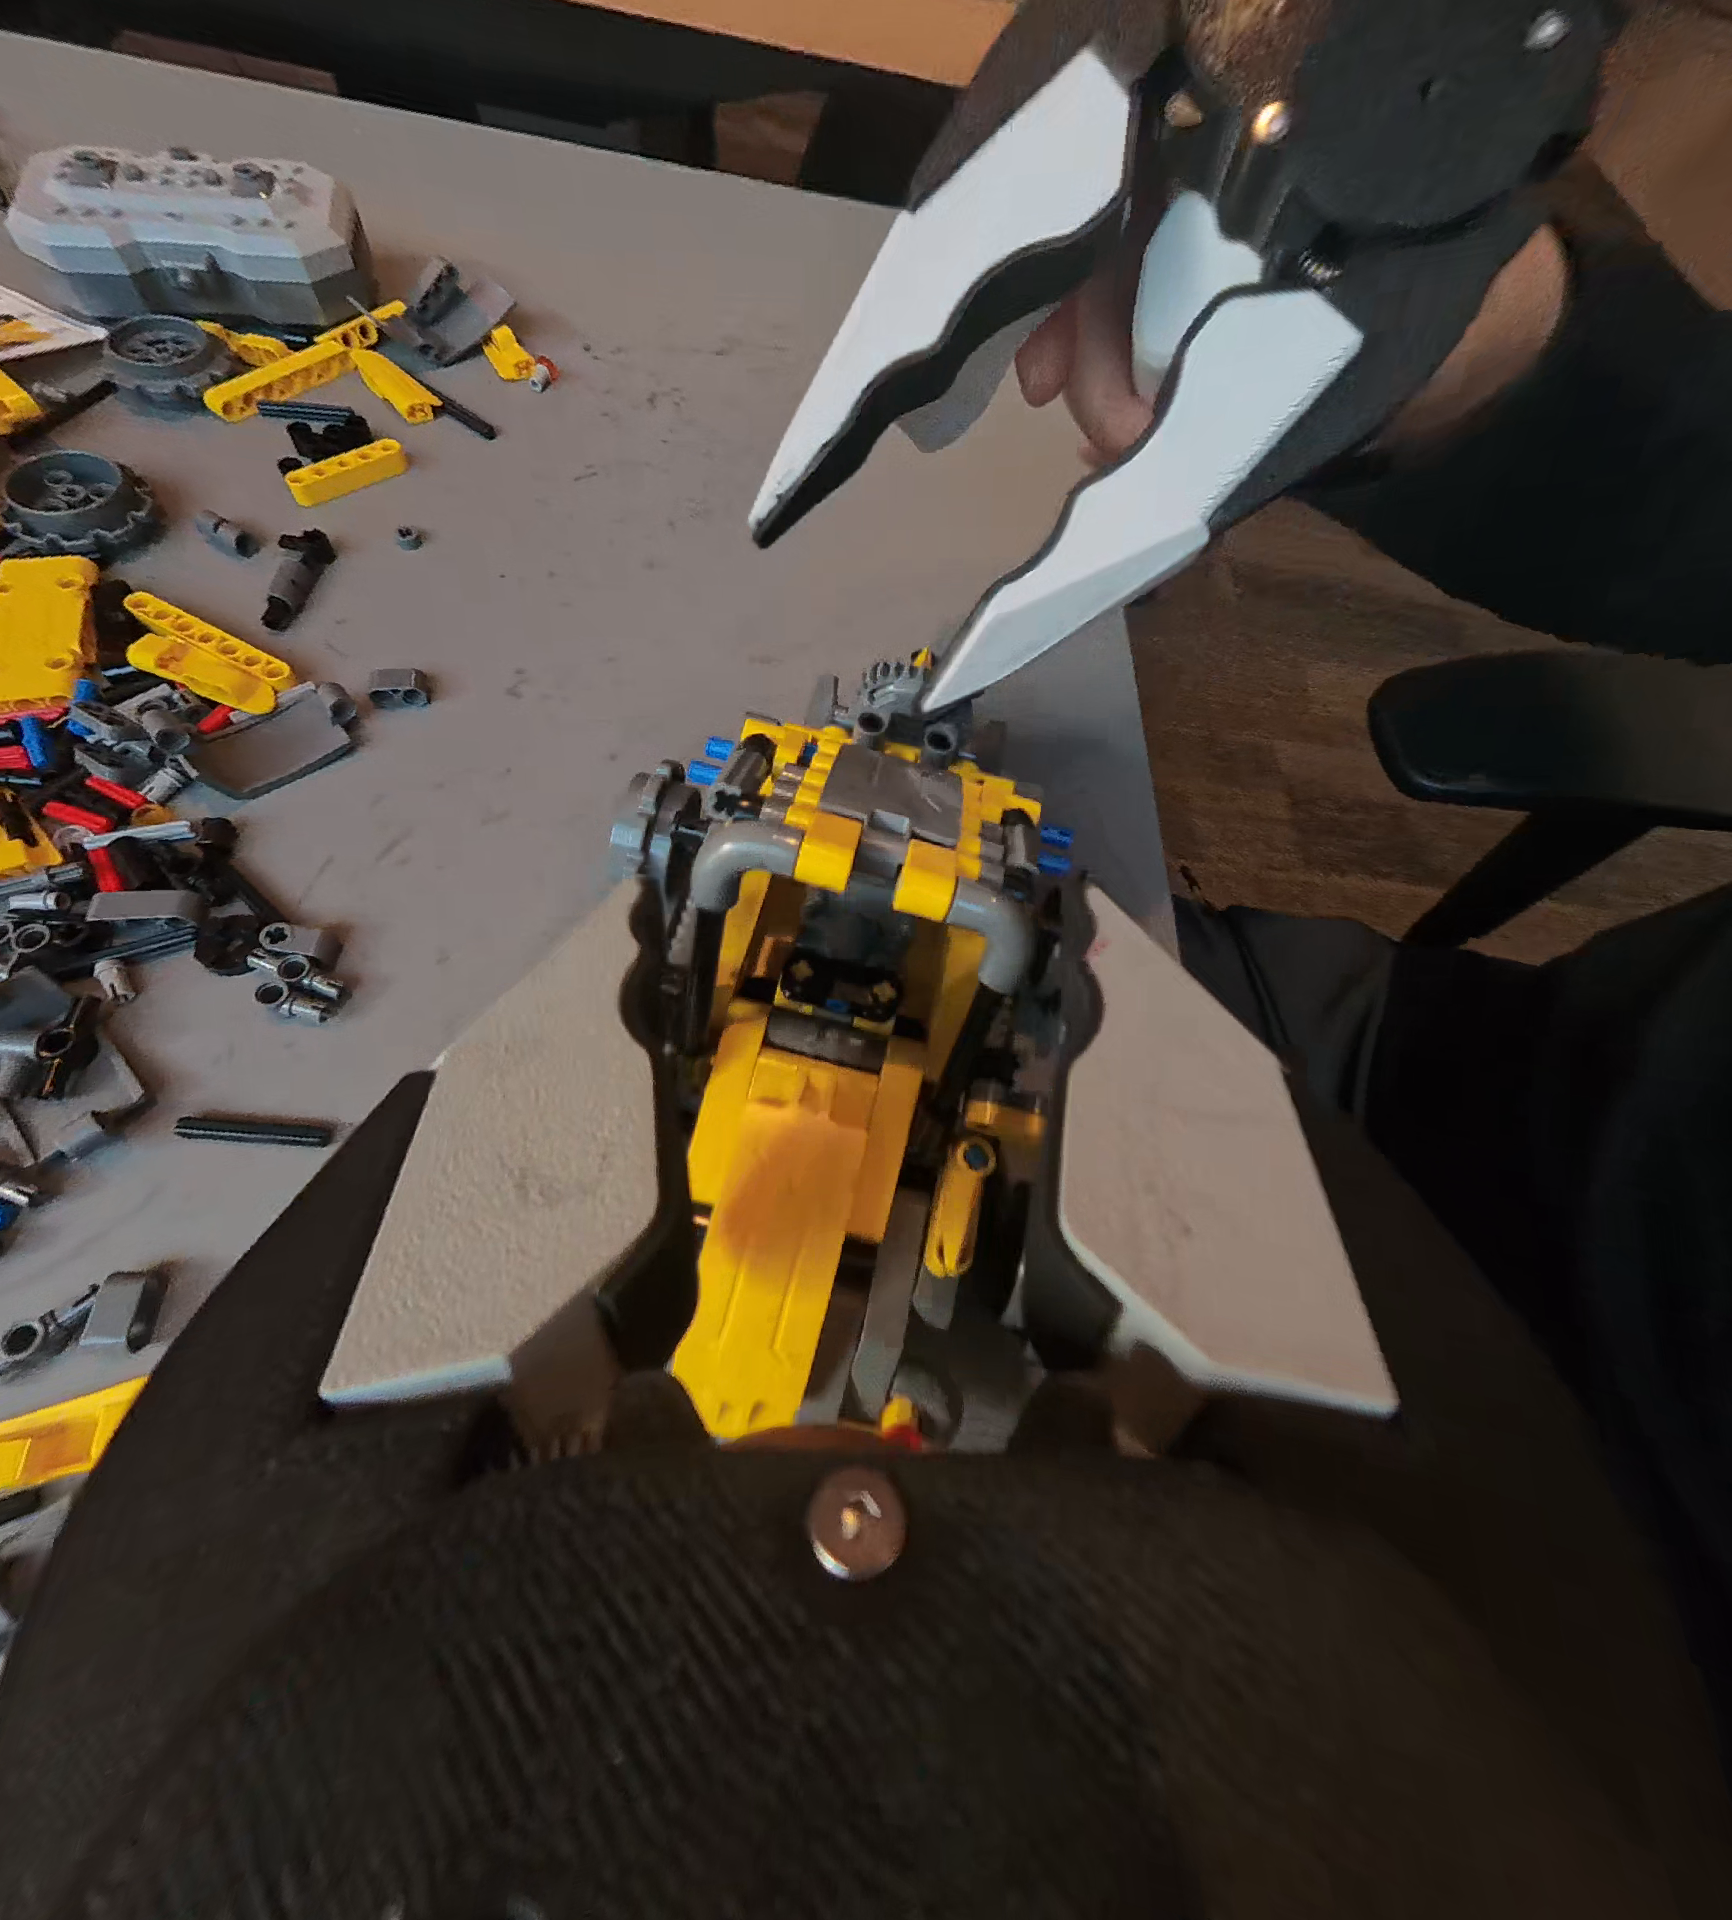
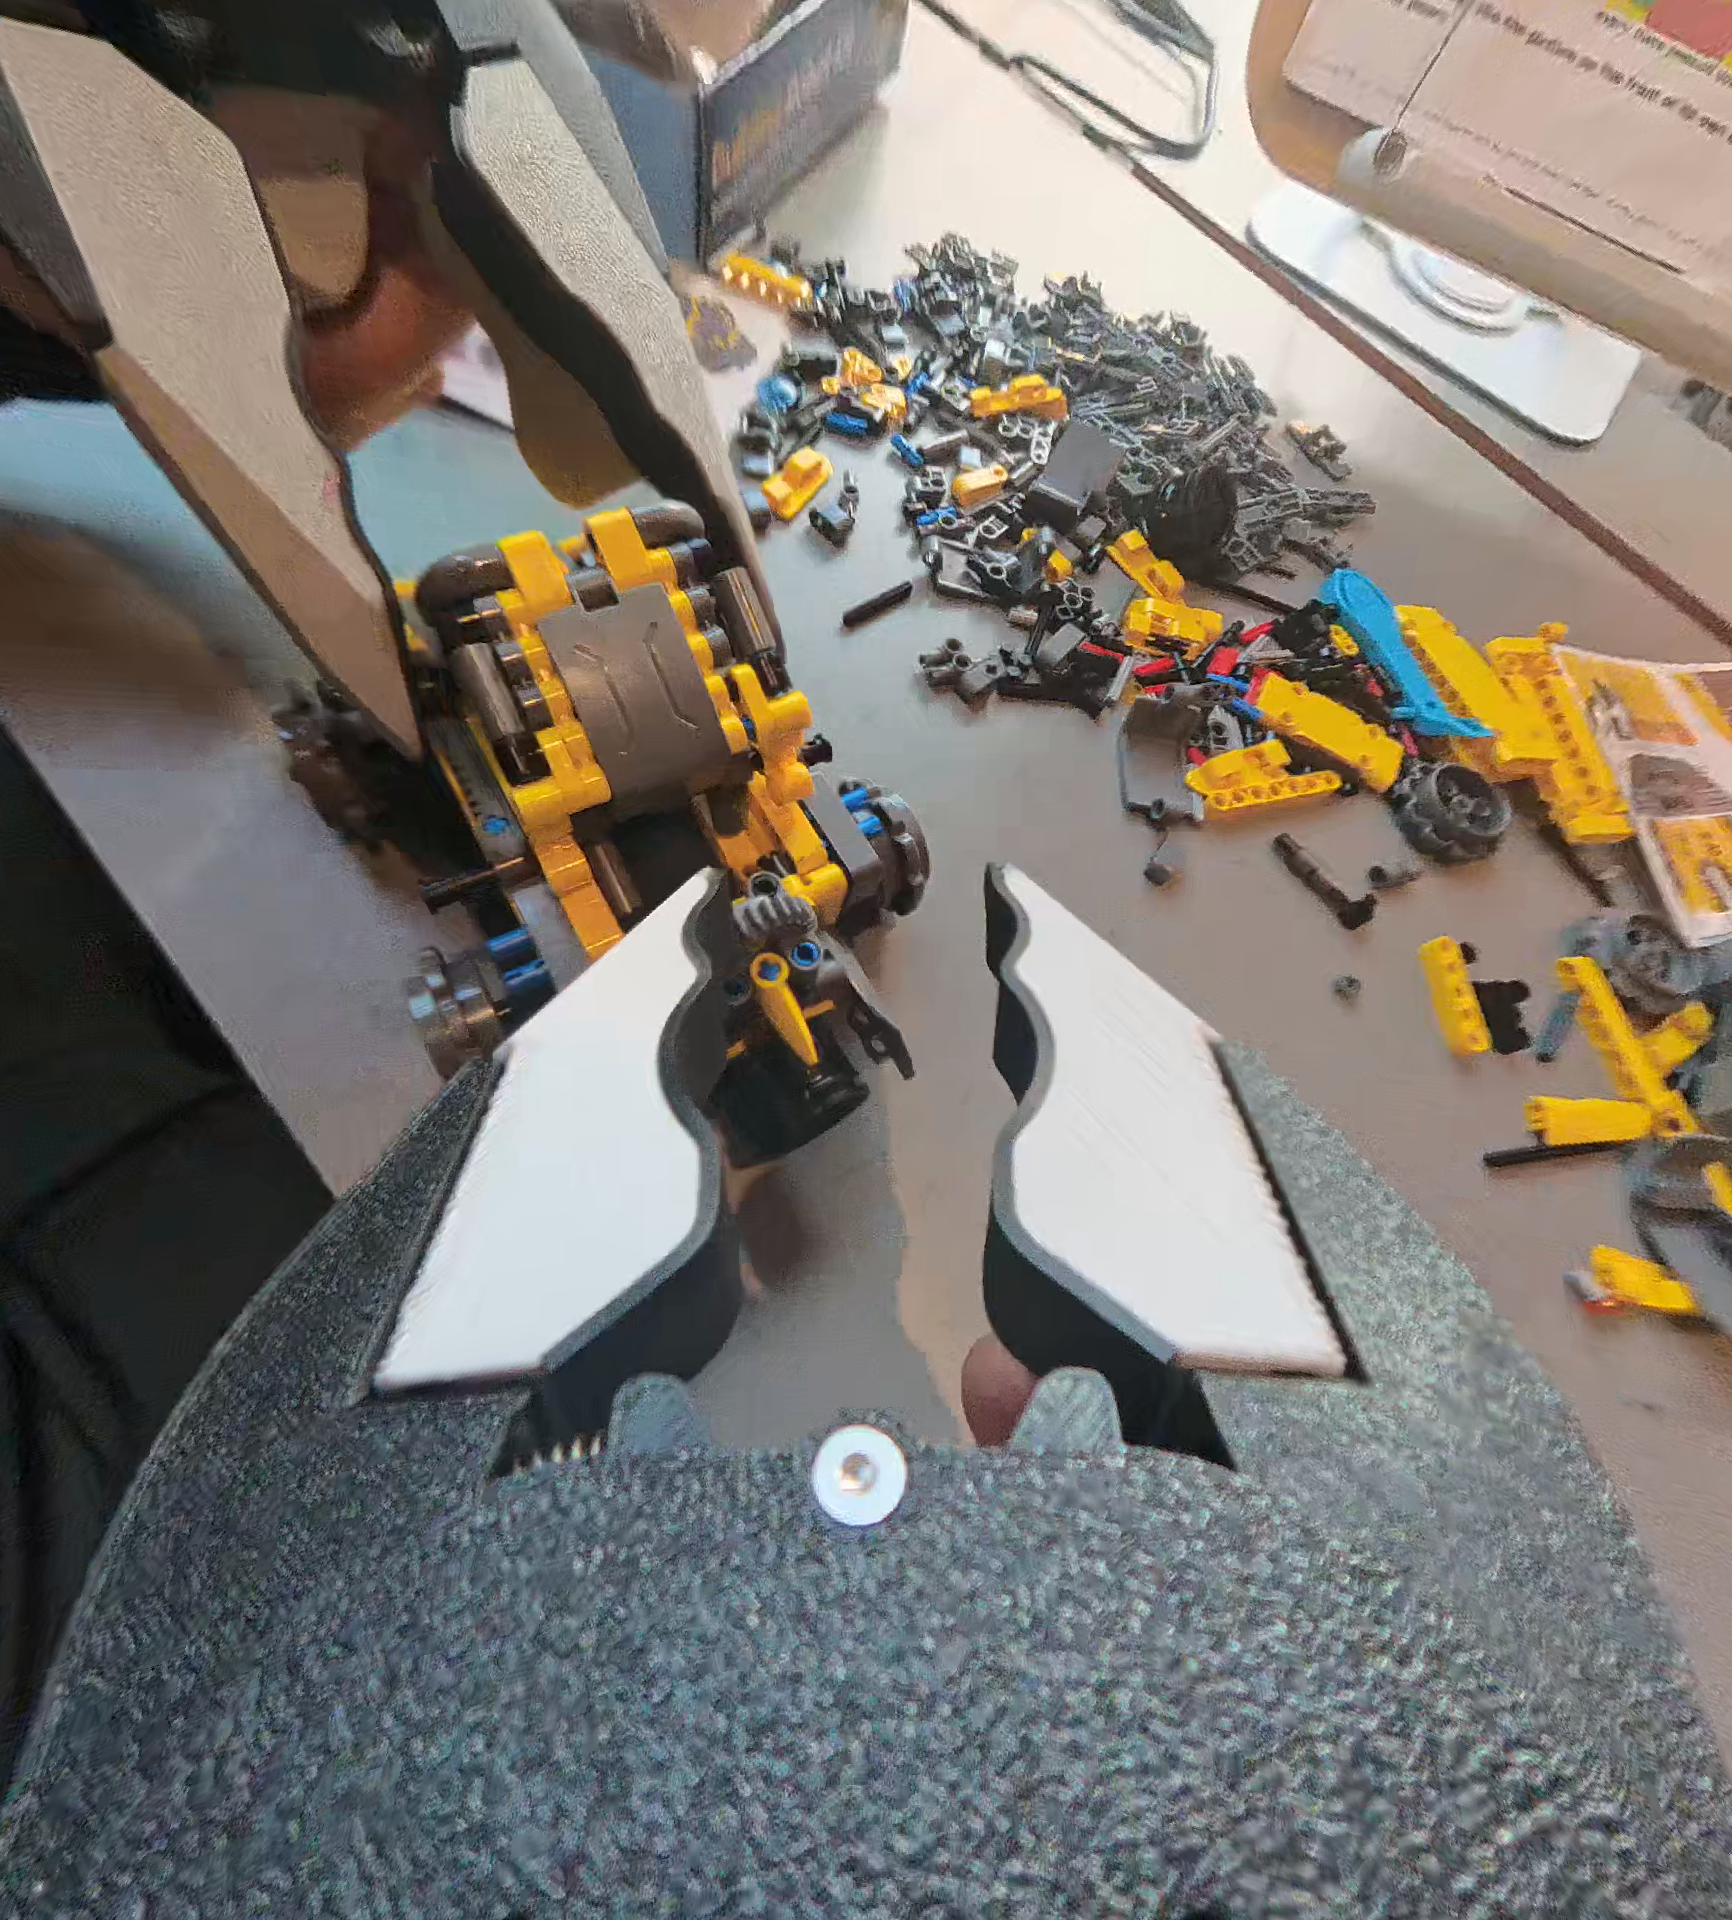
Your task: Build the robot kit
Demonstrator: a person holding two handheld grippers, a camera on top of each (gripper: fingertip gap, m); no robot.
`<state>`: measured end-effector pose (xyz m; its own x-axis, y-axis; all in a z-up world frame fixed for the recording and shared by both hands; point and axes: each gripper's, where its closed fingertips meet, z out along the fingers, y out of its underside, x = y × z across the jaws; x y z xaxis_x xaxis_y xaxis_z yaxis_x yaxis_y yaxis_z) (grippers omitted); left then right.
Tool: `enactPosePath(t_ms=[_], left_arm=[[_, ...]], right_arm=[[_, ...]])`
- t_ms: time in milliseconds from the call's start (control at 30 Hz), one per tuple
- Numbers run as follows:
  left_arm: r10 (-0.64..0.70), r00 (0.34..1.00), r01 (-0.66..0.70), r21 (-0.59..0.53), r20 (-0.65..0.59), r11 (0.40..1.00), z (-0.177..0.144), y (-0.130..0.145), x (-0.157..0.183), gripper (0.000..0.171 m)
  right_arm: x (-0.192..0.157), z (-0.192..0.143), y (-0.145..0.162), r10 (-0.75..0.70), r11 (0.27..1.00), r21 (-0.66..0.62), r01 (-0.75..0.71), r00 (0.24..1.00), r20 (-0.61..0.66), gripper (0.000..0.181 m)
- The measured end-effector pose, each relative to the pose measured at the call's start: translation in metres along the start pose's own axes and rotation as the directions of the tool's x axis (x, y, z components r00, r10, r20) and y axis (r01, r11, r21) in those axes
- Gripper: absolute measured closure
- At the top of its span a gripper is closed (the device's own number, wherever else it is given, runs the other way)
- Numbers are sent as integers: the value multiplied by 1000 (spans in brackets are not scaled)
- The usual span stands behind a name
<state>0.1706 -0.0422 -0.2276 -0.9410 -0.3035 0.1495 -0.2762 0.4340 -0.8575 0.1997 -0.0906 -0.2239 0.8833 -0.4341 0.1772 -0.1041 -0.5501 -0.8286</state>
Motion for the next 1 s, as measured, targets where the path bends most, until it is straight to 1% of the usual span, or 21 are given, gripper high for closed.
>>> enactPosePath(t_ms=[67,100,133,200,233,267,333,367,433,500,567,600,633,667,733,767,800,867,933,967,1000], left_arm=[[-14,1000,15,34,-18,999,-14,-5,0,95],[-25,999,26,33,-24,999,-19,-4,0,92],[-38,999,38,14,-24,999,-22,-1,-1,86],[-27,1000,27,-47,-10,999,-20,8,-3,83],[-7,1000,6,-78,-5,997,-16,12,-2,83],[16,1000,-16,-104,8,994,-12,15,-3,79],[51,998,-46,-155,30,987,-6,20,-4,78],[65,997,-59,-162,30,985,-4,19,-3,77],[85,996,-76,-190,38,979,-1,18,-6,79],[120,991,-106,-204,56,973,1,13,-12,77],[141,990,-133,-214,23,968,2,8,-12,77],[148,989,-144,-228,-2,963,4,7,-11,76],[151,988,-155,-256,-34,954,6,9,-10,73],[143,987,-158,-306,-71,939,8,16,-8,69],[122,985,-160,-406,-120,900,14,31,-6,54],[133,984,-173,-428,-122,887,16,35,-6,52],[154,982,-186,-443,-107,877,18,37,-10,59],[157,983,-181,-441,-91,879,20,36,-12,68],[137,988,-157,-432,-77,888,21,35,-11,68],[115,992,-127,-430,-56,894,21,36,-11,69],[77,997,-76,-433,-15,898,21,36,-12,69]], right_arm=[[-3,-10,3,80,994,76,-84,995,55,133],[-7,-14,3,111,986,110,-122,989,100,130],[-10,-18,3,135,979,135,-154,981,138,129],[-13,-24,2,164,967,169,-193,972,171,125],[-15,-27,1,167,963,185,-199,971,172,127],[-19,-30,-1,163,961,197,-195,972,166,133],[-32,-33,-2,147,963,207,-175,979,142,156],[-41,-32,-1,152,962,207,-176,980,128,162],[-67,-27,4,138,969,188,-160,982,127,165],[-86,-19,15,63,986,148,-74,995,80,165],[-90,-11,22,-10,994,110,10,1000,-7,167],[-92,-8,22,-12,994,107,14,1000,-18,169],[-98,-5,20,-2,993,115,2,1000,1,170],[-101,-3,17,17,992,128,-18,1000,12,172],[-100,2,14,41,989,142,-40,999,-7,181],[-94,3,14,51,989,138,-44,997,-51,181],[-89,3,15,63,990,135,-51,994,-85,181],[-86,1,15,85,987,142,-69,990,-111,181],[-83,0,17,76,989,134,-55,985,-153,179],[-80,-1,19,68,991,127,-45,981,-179,174],[-78,-1,21,60,992,119,-36,978,-199,174]])
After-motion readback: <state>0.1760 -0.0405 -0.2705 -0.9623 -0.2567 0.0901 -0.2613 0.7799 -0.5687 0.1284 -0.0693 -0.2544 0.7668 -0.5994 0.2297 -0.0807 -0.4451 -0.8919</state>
